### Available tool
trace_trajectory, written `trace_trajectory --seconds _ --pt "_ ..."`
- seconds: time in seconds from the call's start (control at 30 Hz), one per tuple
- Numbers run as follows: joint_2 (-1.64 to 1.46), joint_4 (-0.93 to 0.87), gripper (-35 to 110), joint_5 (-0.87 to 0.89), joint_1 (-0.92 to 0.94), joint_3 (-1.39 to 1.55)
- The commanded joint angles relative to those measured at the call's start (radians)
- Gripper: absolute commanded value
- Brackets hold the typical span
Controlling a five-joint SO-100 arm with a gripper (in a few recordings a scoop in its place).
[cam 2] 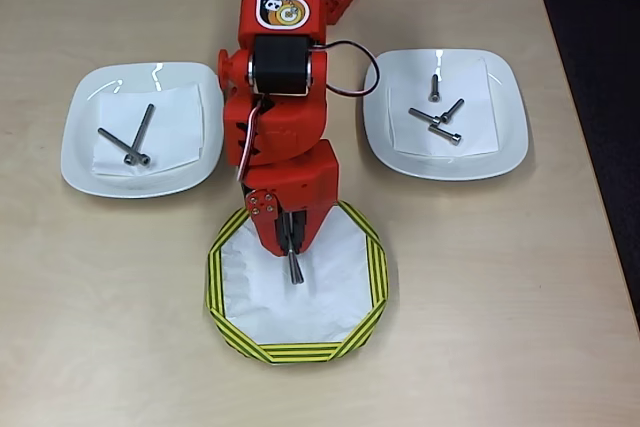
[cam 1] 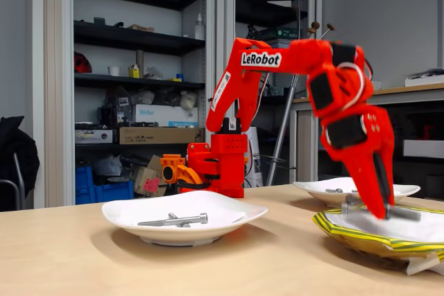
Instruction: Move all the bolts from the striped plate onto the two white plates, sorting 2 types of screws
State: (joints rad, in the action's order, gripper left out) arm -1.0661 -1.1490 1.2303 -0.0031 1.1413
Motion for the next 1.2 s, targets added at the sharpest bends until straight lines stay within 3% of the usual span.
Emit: trace_trajectory --seconds 0.0,0.3,0.6,0.83,1.17 --pt "-0.098 -0.080 0 -0.012 0.017 -0.075" --pt "-0.285 -0.189 0 -0.098 0.124 0.020" --pt "-0.584 -0.141 0 -0.333 0.408 0.433" --pt "-0.615 -0.118 0 -0.502 0.586 0.511" --pt "-0.584 -0.009 0 -0.264 0.653 0.563"
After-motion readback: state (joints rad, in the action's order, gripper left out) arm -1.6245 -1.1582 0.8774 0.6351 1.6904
